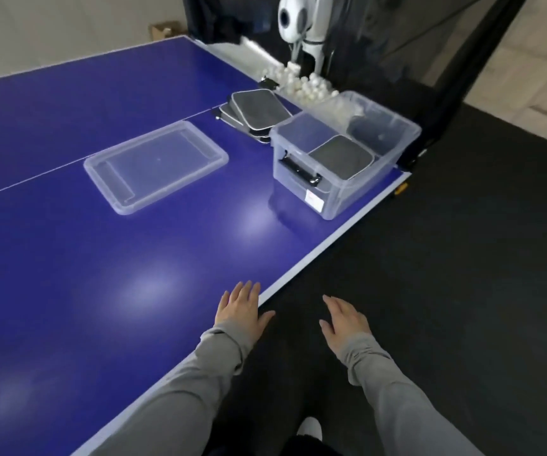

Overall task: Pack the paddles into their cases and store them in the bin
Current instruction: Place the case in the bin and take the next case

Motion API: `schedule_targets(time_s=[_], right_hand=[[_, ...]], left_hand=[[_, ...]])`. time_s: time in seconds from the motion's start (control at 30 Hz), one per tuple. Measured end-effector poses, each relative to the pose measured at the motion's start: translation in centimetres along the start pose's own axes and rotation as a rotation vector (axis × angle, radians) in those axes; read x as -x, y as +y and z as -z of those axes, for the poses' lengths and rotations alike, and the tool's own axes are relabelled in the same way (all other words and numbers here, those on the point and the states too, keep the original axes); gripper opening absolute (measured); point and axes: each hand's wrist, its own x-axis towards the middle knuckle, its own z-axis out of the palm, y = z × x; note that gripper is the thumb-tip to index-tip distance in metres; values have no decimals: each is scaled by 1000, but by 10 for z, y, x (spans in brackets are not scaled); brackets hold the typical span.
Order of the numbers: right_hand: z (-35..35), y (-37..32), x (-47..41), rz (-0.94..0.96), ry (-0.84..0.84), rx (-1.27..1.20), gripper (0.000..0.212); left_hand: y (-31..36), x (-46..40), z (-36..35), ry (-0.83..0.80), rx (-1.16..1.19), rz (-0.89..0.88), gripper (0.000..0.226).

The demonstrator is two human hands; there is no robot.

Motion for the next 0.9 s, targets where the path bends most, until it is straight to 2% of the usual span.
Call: schedule_targets(time_s=[0.2,0.37,0.6,0.9], right_hand=[[53,105,-19,-60,67,-15,56],[103,153,-63,-78,141,-52,57],[183,163,-173,4,315,-76,58],[265,141,-308,239,364,-25,55]], left_hand=[[100,-52,15,57,28,-21,70],[134,-110,59,190,71,0,69],[133,-215,132,420,185,95,68],[127,-314,163,418,321,340,78]])
